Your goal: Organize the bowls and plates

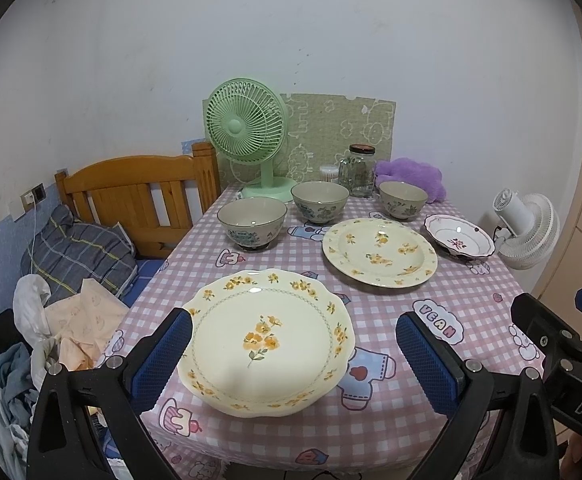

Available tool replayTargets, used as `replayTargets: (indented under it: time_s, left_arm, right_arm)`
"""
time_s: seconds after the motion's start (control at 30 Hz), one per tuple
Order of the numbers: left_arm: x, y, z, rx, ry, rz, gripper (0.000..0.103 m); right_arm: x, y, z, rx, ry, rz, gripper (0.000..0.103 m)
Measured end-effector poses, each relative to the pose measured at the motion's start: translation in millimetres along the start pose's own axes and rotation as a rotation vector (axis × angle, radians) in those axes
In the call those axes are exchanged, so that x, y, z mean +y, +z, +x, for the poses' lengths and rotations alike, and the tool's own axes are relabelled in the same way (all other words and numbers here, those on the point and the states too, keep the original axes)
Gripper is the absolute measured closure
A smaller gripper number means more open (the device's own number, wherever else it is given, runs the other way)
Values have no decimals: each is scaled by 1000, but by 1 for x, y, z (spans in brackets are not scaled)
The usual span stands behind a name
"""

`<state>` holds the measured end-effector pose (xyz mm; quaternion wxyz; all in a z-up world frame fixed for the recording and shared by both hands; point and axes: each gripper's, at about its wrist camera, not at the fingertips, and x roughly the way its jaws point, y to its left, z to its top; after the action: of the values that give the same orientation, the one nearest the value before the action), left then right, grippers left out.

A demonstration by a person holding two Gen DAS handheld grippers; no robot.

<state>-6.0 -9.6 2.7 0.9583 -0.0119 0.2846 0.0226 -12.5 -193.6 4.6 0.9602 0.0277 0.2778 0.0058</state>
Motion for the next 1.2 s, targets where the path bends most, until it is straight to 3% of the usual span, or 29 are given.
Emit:
replayTargets:
  time_s: [0.77,1.07,1.2]
  left_arm:
    - [-14,1,4,28,43,-18,1]
    - [11,3,26,78,76,-2,6]
    - [32,8,45,106,58,6,12]
  right_arm:
    - [-13,6,19,34,20,-16,0]
    - [15,11,39,76,80,-22,1]
    - [39,14,55,97,86,-32,5]
